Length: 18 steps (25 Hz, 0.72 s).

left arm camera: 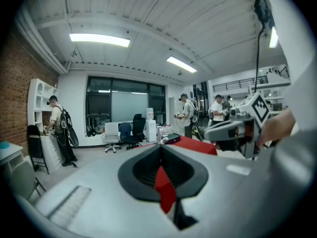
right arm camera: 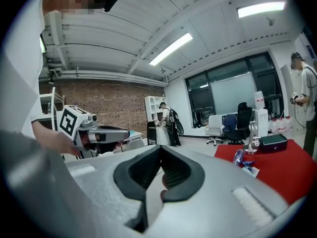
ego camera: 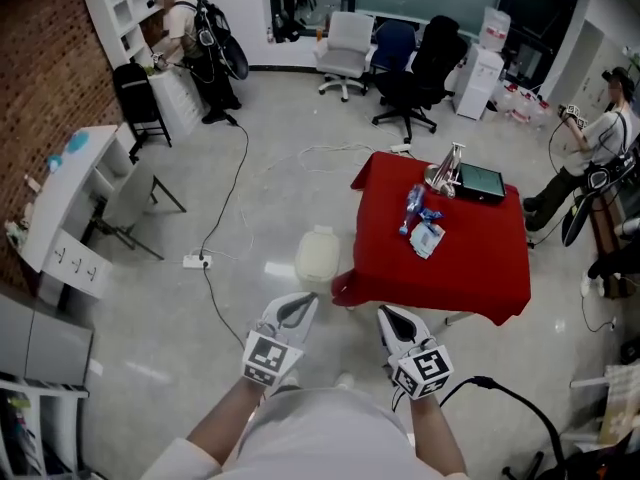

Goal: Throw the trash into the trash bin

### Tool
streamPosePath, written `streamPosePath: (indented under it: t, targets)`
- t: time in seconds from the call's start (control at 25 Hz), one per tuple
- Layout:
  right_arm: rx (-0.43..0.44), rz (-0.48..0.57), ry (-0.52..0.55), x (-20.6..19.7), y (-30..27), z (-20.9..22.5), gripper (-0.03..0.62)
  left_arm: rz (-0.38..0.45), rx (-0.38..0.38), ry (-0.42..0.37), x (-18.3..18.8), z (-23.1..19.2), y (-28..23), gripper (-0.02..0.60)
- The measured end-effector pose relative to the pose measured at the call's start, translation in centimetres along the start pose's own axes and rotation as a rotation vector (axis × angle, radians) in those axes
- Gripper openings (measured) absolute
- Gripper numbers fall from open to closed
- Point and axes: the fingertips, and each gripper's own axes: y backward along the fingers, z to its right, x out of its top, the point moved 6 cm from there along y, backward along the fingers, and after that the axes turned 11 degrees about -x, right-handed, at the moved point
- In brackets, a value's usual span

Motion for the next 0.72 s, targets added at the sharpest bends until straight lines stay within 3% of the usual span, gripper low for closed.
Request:
streamPosePath:
  t: [0.32,0.72]
  targets:
    - [0.044,-0.001,0.012,-0.6,1.4,3.3,-0.003,0.027,0.044,0.016,0.2,2.3,-1.5,0.005]
    - [0.103,-0.044,0.041,-1.9,1.3,4.9,-0.003,-0.003,0.077,0.041,-1.0,3.7,-3.2,0.005]
